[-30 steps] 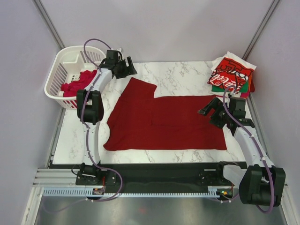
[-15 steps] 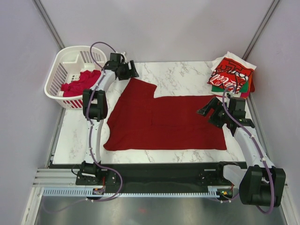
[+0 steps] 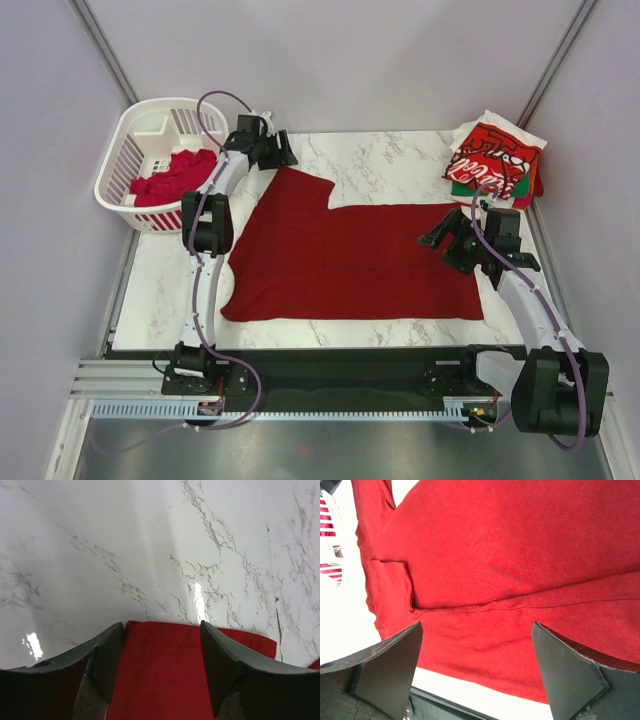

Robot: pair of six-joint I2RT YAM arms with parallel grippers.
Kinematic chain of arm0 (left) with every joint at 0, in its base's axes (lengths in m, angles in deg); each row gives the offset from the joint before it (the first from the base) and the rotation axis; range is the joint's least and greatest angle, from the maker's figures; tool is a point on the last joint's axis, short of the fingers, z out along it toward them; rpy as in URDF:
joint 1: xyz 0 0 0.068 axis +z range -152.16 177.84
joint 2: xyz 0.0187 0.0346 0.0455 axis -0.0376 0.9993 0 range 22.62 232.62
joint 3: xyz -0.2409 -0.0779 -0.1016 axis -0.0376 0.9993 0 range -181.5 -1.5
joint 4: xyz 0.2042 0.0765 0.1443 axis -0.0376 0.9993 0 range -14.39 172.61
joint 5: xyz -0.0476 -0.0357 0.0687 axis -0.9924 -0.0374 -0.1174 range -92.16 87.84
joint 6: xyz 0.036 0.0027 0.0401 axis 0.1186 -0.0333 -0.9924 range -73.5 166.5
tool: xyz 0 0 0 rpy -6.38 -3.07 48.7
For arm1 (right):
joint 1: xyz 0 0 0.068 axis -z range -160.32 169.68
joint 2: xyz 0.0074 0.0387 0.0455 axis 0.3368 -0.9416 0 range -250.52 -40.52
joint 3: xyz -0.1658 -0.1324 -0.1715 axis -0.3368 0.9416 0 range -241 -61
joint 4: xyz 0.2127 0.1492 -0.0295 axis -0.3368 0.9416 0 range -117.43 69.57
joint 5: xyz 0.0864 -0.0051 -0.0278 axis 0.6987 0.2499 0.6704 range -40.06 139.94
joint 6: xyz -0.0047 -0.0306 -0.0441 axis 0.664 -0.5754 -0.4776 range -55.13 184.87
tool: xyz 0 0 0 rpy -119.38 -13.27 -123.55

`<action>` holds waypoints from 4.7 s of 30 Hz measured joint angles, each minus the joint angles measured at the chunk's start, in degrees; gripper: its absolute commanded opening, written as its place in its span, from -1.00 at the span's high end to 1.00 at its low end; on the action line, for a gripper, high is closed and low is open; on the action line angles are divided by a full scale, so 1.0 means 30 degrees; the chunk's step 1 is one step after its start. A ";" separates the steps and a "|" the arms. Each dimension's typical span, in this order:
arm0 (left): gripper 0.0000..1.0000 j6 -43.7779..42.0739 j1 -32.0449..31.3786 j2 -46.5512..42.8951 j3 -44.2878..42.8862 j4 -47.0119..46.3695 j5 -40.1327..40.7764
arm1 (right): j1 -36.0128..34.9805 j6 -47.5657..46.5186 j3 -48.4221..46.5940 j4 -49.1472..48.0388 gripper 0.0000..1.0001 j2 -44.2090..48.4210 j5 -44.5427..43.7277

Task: Fold and stack the t-shirts
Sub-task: Fold the tshirt

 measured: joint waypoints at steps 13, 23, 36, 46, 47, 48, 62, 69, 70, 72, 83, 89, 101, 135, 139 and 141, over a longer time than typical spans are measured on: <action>0.34 0.0372 0.0000 0.0248 0.0160 -0.0029 -0.1617 | 0.0000 0.0000 0.0160 -0.0066 -0.96 -0.0087 0.0000; 0.95 0.0393 0.0000 0.0262 0.0248 0.0036 -0.1406 | -0.0036 0.0000 0.0350 -0.0087 -0.96 -0.0372 -0.0066; 0.95 0.0525 0.0000 -0.2863 0.4131 0.0117 -0.1399 | -0.0175 -0.0590 -0.4160 0.0787 -0.94 -0.3621 -0.4597; 0.95 0.1151 -0.0029 -0.7941 0.7868 -0.0095 -0.1144 | -0.0168 -0.2055 -1.1723 0.0401 -0.40 -1.1890 -0.9763; 0.95 0.1158 -0.0036 -0.8342 0.8276 -0.0080 -0.1056 | -0.0168 -0.2193 -1.1854 0.0408 -0.36 -1.2371 -0.9989; 0.95 0.1166 -0.0036 -0.8655 0.8626 -0.0073 -0.0969 | -0.0168 -0.2397 -1.1992 0.0466 -0.29 -1.2925 -1.0222; 0.95 0.1355 -0.0204 -0.9027 0.9333 -0.0036 -0.0882 | -0.0168 -0.4182 -1.3770 -0.0146 -0.18 -1.6757 -1.1737; 0.96 0.1355 -0.0233 -0.9027 0.9442 -0.0022 -0.0882 | -0.0138 -0.4218 -1.3653 -0.0685 -0.10 -1.7544 -1.1795; 0.95 0.1355 -0.0233 -0.9027 0.9442 -0.0029 -0.0882 | -0.0117 -0.4218 -1.3580 -0.0933 -0.08 -1.7631 -1.1788; 0.95 0.1355 -0.0233 -0.9027 0.9449 -0.0022 -0.0860 | -0.0066 -0.4211 -1.3493 -0.1209 0.03 -1.7792 -1.1781; 0.95 0.1362 -0.0233 -0.9020 0.9449 -0.0022 -0.0736 | 0.0146 -0.4182 -1.2903 -0.2798 0.82 -1.8061 -1.1482; 0.95 0.1362 -0.0248 -0.9027 0.9471 -0.0029 -0.0736 | 0.0146 -0.4204 -1.2611 -0.3177 1.00 -1.7879 -1.1132; 0.96 0.1348 -0.0248 -1.1642 1.1132 0.0954 -0.0561 | -0.0182 -0.4211 -1.2145 -0.0947 1.00 -1.4877 -1.0557; 0.95 0.1107 -0.0539 -2.8348 2.4727 0.6317 -0.0080 | -0.0313 -0.1610 -0.2018 0.3002 1.00 -0.0918 -1.1526; 0.95 0.1107 -0.0539 -2.9033 2.5478 0.6994 -0.0058 | -0.0015 -0.1552 -0.1486 0.3140 1.00 -0.0612 -1.1584; 0.95 0.1107 -0.0539 -2.9230 2.5791 0.7293 -0.0007 | 0.0117 -0.1545 -0.1151 0.3191 1.00 -0.0612 -1.1577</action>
